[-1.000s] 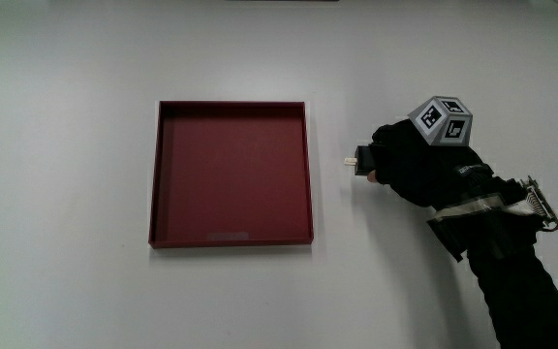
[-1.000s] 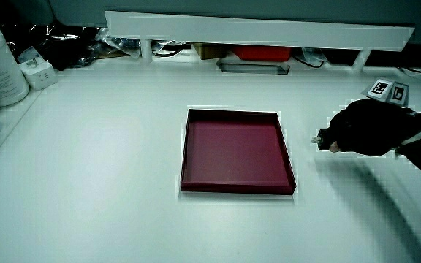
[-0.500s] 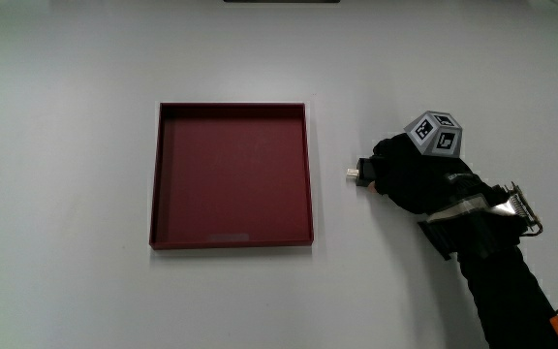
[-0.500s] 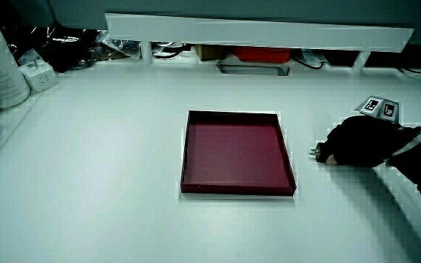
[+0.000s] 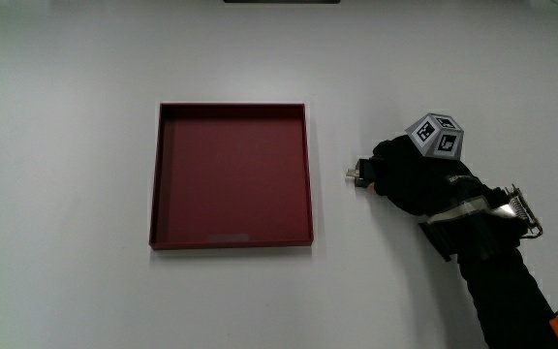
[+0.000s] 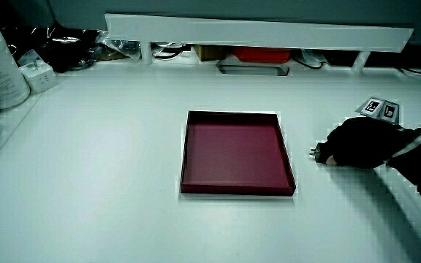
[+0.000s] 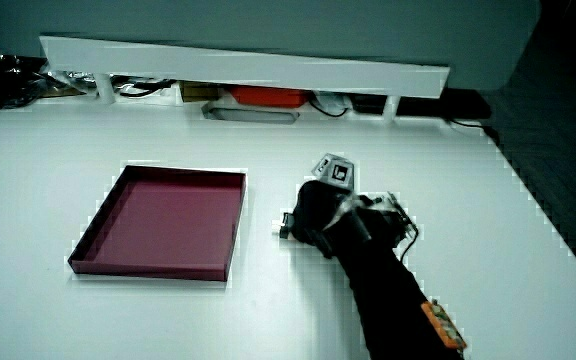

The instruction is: Place charger on desk

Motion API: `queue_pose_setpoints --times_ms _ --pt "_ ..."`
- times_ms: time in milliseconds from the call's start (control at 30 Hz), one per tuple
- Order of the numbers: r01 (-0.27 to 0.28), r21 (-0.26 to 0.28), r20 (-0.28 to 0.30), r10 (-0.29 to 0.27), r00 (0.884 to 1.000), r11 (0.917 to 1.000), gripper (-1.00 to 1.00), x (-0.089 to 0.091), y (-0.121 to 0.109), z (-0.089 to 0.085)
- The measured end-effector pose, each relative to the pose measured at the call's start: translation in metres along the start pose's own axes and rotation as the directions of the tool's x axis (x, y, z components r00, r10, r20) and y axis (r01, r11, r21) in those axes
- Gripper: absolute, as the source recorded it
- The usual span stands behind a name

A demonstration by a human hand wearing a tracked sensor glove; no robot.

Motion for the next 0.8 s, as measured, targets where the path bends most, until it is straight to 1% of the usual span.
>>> queue_pose_setpoints --times_ms 33,67,100,133,200,267,300,333,367,400,433,467,500,533,600,633,667,700,733,767,800 --pt "-0.010 -0.004 0.001 0.010 1.000 0.9999 -0.38 0.000 0.000 0.000" --pt "-0.001 -0.005 0.003 0.001 1.000 1.0000 -0.41 0.002 0.002 -0.001" --pt "-0.022 0.000 -0.006 0.022 1.000 0.9998 -0.45 -0.002 -0.002 0.001" --pt "-0.003 0.002 0.001 0.003 1.000 1.0000 -0.48 0.001 0.000 0.000" --pt "-0.018 -0.013 -0.009 0.018 1.000 0.9998 -0.55 -0.001 -0.002 0.001" --pt "-0.007 -0.015 -0.006 0.007 1.000 0.9999 -0.62 0.001 -0.001 -0.001" --pt "-0.017 -0.014 -0.006 0.017 1.000 0.9998 -0.66 -0.002 -0.004 0.001" --pt "-0.005 -0.002 0.008 0.005 1.000 1.0000 -0.69 0.001 -0.003 0.000" --pt "-0.014 -0.010 -0.007 0.014 1.000 0.9999 -0.72 0.000 -0.005 0.000" --pt "-0.020 -0.006 0.005 0.020 1.000 0.9998 -0.76 0.000 -0.007 0.001" --pt "-0.011 0.006 0.013 0.011 1.000 0.9999 -0.79 0.001 -0.008 0.001" --pt "-0.017 0.011 0.017 0.016 1.000 0.9998 -0.83 -0.001 -0.012 0.004" --pt "-0.040 0.006 0.013 0.039 0.999 0.9992 -0.86 -0.005 -0.018 0.006" --pt "-0.047 0.010 0.020 0.047 0.999 0.9988 -0.90 -0.010 -0.025 0.008" --pt "-0.095 0.010 0.034 0.094 0.995 0.9954 -0.97 -0.022 -0.039 0.012" --pt "-0.105 0.027 0.057 0.103 0.993 0.9941 -1.00 -0.027 -0.044 0.010" --pt "-0.131 0.018 0.073 0.129 0.989 0.9912 -1.00 -0.036 -0.053 0.009" --pt "-0.161 -0.009 0.078 0.161 0.984 0.9870 -1.00 -0.044 -0.060 0.007" --pt "-0.163 0.060 0.175 0.150 0.973 0.9848 -1.00 -0.042 -0.059 0.001" --pt "-0.185 0.020 0.153 0.180 0.972 0.9825 -1.00 -0.050 -0.067 0.000" --pt "-0.210 -0.001 0.162 0.207 0.965 0.9777 -1.00 -0.056 -0.076 -0.002"
